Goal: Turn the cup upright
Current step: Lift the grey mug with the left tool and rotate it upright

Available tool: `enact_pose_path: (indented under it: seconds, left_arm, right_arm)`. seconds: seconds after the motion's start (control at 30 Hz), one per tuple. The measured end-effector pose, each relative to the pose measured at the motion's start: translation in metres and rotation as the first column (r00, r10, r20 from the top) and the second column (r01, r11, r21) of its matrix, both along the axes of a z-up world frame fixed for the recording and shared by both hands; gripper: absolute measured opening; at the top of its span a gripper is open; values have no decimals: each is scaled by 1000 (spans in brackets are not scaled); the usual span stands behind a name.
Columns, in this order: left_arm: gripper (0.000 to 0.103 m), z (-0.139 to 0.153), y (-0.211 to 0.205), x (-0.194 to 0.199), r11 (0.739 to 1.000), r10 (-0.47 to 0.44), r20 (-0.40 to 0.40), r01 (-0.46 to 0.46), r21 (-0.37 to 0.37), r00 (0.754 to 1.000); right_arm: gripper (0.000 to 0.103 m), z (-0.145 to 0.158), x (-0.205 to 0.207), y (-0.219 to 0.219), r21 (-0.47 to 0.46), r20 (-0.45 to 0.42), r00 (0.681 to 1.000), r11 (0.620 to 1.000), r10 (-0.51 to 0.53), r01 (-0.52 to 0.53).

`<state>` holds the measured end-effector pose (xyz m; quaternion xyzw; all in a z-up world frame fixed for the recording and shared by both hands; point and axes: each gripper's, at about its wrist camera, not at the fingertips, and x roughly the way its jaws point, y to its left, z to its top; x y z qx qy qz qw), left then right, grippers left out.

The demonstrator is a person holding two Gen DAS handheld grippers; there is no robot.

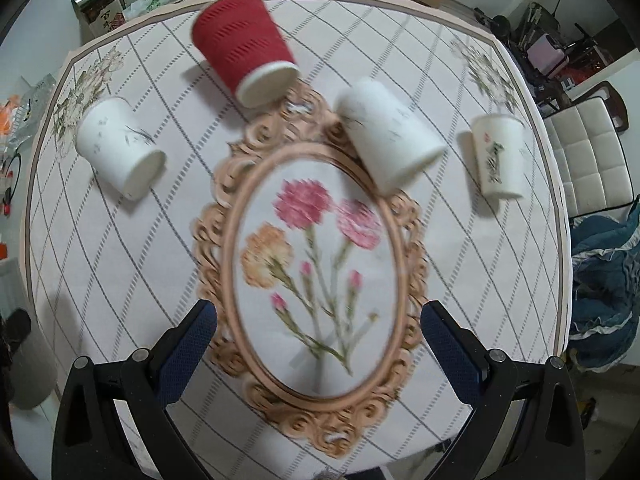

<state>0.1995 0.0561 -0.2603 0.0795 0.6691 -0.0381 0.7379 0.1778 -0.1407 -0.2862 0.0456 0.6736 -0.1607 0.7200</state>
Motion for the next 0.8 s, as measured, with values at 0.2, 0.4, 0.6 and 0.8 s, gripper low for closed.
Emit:
enact_pose_path:
  seconds: [0.2, 0.4, 0.6, 0.8]
  left_arm:
    - [81, -15, -54, -47, 999, -37, -70, 35, -36, 997]
    - [81, -48, -111, -58, 995, -58, -158, 44, -94, 986]
    - [81, -81, -143, -51, 995, -58, -216, 38, -92, 975]
    - [82, -101, -151, -43, 997, -62, -231, 48, -64, 971]
  right_arm:
    - [103, -11, -38, -56, 13, -35, 999, 999, -34, 35]
    - [103, -29, -65, -107, 30, -80, 992, 995, -96, 99]
    - [103, -46, -82, -148, 18, -110, 982, 987, -155, 158]
    - [103, -59, -92, -172, 20, -130, 972, 979, -197, 201]
